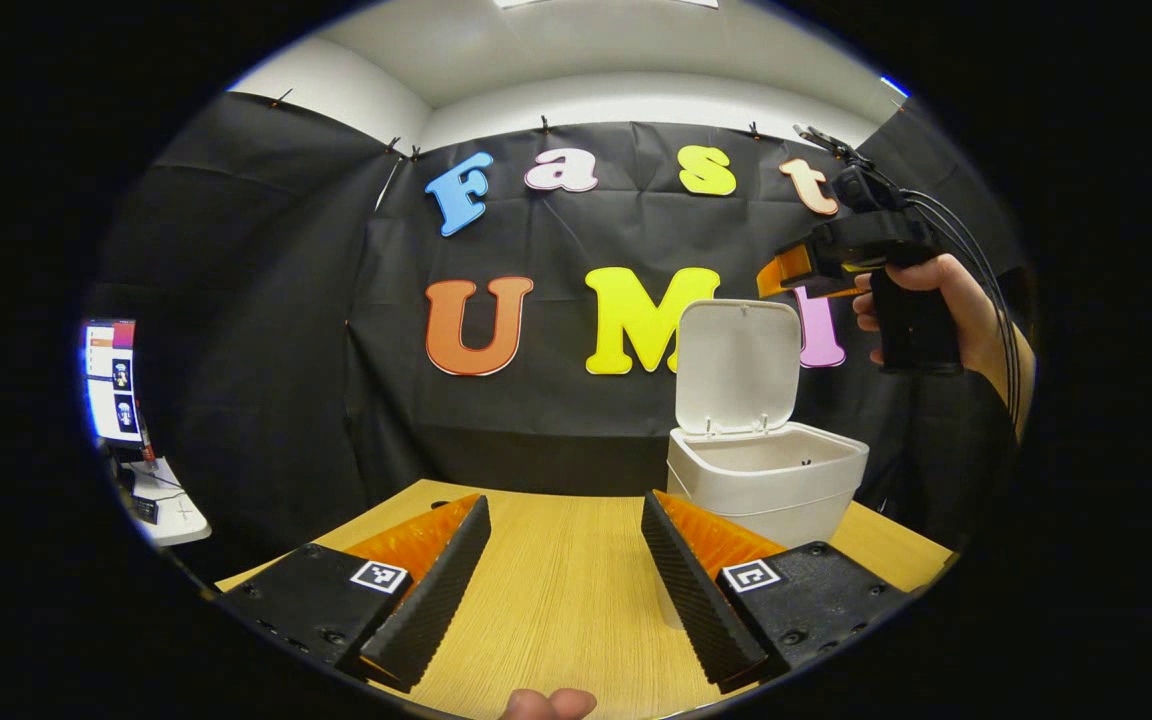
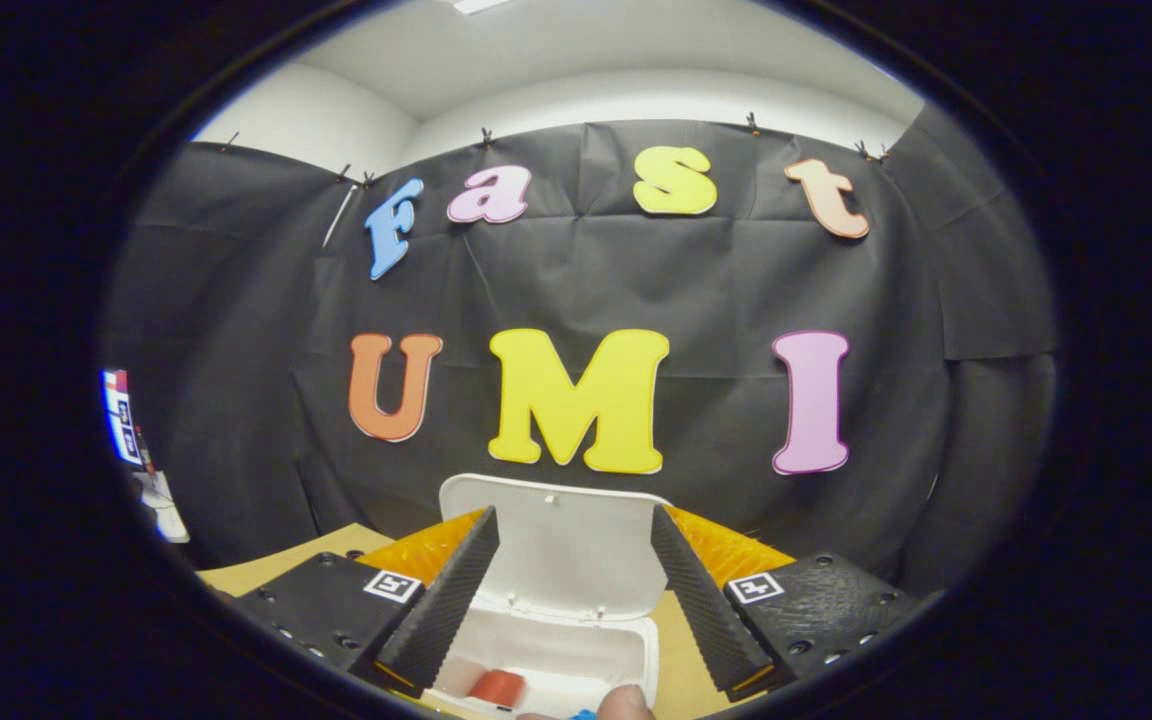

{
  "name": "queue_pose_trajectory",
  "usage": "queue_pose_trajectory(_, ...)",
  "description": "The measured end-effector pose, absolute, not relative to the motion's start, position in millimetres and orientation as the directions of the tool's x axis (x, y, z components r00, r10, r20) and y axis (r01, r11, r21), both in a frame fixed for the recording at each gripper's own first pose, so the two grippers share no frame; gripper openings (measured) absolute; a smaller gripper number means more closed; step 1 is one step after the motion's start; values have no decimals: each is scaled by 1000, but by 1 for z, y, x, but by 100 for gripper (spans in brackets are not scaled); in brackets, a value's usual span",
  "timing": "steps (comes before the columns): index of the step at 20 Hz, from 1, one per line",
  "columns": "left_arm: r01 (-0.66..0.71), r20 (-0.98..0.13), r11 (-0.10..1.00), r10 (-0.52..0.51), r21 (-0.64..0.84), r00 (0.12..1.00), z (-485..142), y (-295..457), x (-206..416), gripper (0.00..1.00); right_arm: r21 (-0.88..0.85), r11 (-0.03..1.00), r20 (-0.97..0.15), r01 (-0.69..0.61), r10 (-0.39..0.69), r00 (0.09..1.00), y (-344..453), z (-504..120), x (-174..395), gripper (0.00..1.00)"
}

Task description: Press the lid of the desktop garbage bin to open it, pick up the crumpled paper on the desktop and throw it into the bin, then pick up the pop can on the desktop and drop it into the bin, and finally close the garbage bin lid.

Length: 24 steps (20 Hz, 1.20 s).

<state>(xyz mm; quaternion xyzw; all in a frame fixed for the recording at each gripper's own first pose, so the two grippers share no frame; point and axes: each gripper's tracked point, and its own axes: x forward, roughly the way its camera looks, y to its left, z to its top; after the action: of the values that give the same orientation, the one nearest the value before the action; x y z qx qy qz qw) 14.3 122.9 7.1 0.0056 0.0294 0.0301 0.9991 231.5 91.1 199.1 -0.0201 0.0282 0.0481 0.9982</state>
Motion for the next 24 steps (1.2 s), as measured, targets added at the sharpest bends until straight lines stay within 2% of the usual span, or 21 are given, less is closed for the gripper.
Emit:
queue_pose_trajectory(5,-37,-78,999,37,9,996,3,120,11,98,-22,996,-57,-84,83,995,99,222,257,92)
queue_pose_trajectory(6,-34,-77,999,34,8,996,4,120,9,99,-13,996,-70,-84,83,994,102,224,263,95)
queue_pose_trajectory(10,-59,-46,998,60,24,997,18,131,-2,98,-38,997,-113,-60,55,992,109,223,292,92)
queue_pose_trajectory(13,-80,-29,997,81,23,996,23,140,-8,98,-28,998,-132,-50,46,990,110,215,304,95)
queue_pose_trajectory(24,-86,-32,996,86,12,996,17,147,-14,98,83,996,-223,-38,56,973,109,192,308,94)
